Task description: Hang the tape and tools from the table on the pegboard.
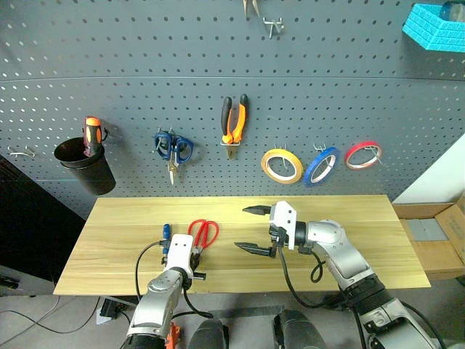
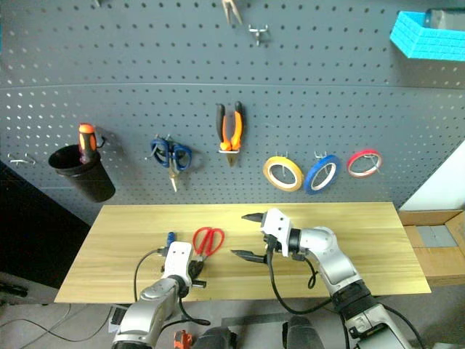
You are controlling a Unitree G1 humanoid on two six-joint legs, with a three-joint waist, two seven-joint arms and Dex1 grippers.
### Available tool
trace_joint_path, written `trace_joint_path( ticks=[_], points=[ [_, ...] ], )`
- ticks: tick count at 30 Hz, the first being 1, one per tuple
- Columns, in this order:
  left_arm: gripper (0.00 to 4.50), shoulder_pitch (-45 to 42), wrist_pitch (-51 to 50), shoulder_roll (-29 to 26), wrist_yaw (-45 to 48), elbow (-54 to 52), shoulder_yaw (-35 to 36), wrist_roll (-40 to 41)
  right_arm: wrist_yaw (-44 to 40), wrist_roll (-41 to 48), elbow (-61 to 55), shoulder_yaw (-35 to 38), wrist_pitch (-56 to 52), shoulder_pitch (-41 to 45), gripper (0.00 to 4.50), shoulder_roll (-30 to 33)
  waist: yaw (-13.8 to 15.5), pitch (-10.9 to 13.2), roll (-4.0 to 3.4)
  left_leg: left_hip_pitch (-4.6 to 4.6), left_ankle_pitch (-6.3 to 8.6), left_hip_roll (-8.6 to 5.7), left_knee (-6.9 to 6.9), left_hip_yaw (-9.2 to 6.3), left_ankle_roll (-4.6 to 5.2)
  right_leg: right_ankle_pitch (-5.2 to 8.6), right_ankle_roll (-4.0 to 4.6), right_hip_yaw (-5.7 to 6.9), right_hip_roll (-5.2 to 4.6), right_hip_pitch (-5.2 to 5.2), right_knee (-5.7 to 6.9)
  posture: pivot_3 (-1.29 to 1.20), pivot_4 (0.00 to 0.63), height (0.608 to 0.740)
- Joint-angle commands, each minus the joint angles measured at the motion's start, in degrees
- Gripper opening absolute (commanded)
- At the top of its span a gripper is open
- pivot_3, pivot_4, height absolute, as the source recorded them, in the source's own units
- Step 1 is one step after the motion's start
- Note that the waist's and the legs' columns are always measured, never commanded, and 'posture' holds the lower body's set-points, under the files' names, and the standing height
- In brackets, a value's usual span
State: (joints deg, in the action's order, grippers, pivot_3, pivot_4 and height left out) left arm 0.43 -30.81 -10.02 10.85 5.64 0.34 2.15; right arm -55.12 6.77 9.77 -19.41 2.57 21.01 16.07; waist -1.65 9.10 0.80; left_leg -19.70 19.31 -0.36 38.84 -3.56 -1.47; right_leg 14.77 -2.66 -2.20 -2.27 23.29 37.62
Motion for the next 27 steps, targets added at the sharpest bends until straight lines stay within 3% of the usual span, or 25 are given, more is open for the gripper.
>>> trace_joint_path(
  ticks=[1, 7, 18, 27],
  points=[
    [0.22, -0.29, 0.62, -0.66, 0.32, 0.58, -0.11, -0.22, -0.17, 0.21, -0.42, 0.36, 1.08, 1.03, 4.50, -0.31, 0.01, -0.01, 0.00, 0.00, 0.00, 0.00, 0.00, -0.01, 0.00, 0.00, 0.00, 0.00, 0.00, 0.00, 0.00, 0.00, 0.138, 0.740],
    [0.22, 1.26, 1.93, -2.14, -0.58, -2.57, -0.50, -1.89, -0.93, 1.66, -1.27, 1.46, 0.17, 0.45, 4.50, 0.32, 0.04, -0.03, 0.02, -0.01, 0.00, 0.00, 0.00, -0.01, -0.01, 0.00, 0.00, 0.00, 0.00, 0.01, 0.00, 0.01, 0.123, 0.740],
    [0.22, 16.45, 12.99, -11.27, -0.36, -29.99, -4.80, -11.58, -1.16, 17.09, -16.95, 8.78, -16.34, -2.93, 4.50, 2.89, 0.68, -0.37, 0.10, -0.31, -0.07, 0.02, -0.01, -0.11, -0.20, 0.00, 0.00, -0.14, -0.10, 0.22, -0.13, 0.04, 0.077, 0.740],
    [0.22, 20.80, 24.21, -8.15, -8.70, -37.27, 1.68, -15.65, 5.56, 25.58, -23.75, 11.95, -27.04, -1.53, 4.50, -0.72, 1.95, -1.93, 0.06, -0.29, 0.03, 0.01, -0.03, -0.10, -0.04, 0.00, 0.00, -0.06, 0.00, 0.13, -0.22, 0.07, 0.043, 0.740]
  ],
)
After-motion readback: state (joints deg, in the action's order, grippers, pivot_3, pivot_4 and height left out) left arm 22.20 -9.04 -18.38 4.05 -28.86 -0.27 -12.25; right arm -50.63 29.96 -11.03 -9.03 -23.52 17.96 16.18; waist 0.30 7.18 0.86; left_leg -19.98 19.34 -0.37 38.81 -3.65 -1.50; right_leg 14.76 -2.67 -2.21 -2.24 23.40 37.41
